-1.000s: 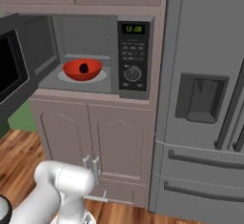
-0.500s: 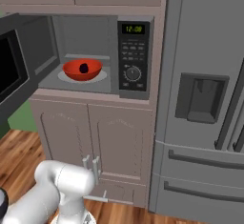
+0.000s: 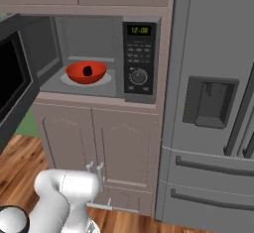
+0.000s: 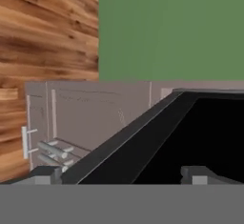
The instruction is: Pick the eggplant from the sink and place it in the bowl. Then pick the bowl and place it in the microwave. Then close the microwave door and press the start button.
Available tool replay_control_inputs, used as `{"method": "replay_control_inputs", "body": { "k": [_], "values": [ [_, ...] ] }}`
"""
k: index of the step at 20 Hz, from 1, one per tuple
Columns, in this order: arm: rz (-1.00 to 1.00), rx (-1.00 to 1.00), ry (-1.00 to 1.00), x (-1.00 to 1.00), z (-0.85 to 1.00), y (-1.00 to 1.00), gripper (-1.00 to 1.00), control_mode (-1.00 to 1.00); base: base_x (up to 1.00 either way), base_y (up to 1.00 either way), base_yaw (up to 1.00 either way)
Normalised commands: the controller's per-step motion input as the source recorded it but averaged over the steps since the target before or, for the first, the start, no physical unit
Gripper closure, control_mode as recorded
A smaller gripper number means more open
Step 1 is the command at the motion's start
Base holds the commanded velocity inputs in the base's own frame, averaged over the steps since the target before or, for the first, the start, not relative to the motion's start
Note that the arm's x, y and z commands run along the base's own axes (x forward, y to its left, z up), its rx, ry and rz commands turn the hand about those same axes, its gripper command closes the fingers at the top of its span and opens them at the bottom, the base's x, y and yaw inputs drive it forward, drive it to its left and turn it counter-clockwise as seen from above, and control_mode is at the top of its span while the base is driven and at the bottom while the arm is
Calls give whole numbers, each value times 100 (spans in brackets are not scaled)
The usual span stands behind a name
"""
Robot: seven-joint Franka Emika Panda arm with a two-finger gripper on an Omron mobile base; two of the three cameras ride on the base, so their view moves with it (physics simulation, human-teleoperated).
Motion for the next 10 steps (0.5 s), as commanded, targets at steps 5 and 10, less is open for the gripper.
{"method": "replay_control_inputs", "body": {
  "k": [5,10],
  "values": [
    [-13,17,0,55,7,-100,-100,-100,0,0,0],
    [-9,13,-1,72,7,-100,-100,-100,0,0,0]
  ]
}}
